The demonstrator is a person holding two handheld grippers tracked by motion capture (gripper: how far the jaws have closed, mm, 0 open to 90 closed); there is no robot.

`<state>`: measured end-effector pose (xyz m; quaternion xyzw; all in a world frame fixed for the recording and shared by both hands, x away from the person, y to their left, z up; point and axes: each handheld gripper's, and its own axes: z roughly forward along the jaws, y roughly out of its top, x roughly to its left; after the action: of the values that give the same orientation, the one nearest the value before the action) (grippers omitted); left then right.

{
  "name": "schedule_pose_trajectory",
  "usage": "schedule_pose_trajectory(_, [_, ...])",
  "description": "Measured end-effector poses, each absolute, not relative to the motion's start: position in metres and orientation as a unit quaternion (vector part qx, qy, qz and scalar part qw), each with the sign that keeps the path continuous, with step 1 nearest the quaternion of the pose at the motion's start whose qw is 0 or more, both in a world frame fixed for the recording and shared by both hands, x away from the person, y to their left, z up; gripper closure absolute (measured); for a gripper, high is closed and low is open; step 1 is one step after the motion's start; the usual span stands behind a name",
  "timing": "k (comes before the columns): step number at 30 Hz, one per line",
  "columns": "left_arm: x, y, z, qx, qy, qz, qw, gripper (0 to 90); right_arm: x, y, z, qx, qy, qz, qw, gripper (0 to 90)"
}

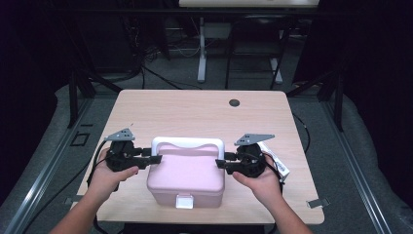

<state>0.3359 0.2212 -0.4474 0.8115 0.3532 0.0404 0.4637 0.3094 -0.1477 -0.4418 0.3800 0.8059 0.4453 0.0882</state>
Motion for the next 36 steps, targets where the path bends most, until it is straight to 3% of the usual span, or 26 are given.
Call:
schedule_pose_trajectory(12, [0.321, 0.22, -0.44, 0.82, 0.337, 0.094, 0.453, 69.2, 0.299, -0.147, -0.438, 0.363, 0.81, 0.445, 0.117, 69.7])
schedule_pose_trajectory(17, [0.318, 0.222, -0.439, 0.817, 0.338, 0.087, 0.459, 72.9, 0.297, -0.148, -0.436, 0.358, 0.811, 0.448, 0.116, 73.5])
schedule_pose_trajectory(36, [0.314, 0.221, -0.434, 0.822, 0.334, 0.088, 0.453, 74.0, 0.293, -0.15, -0.432, 0.352, 0.813, 0.448, 0.12, 74.1])
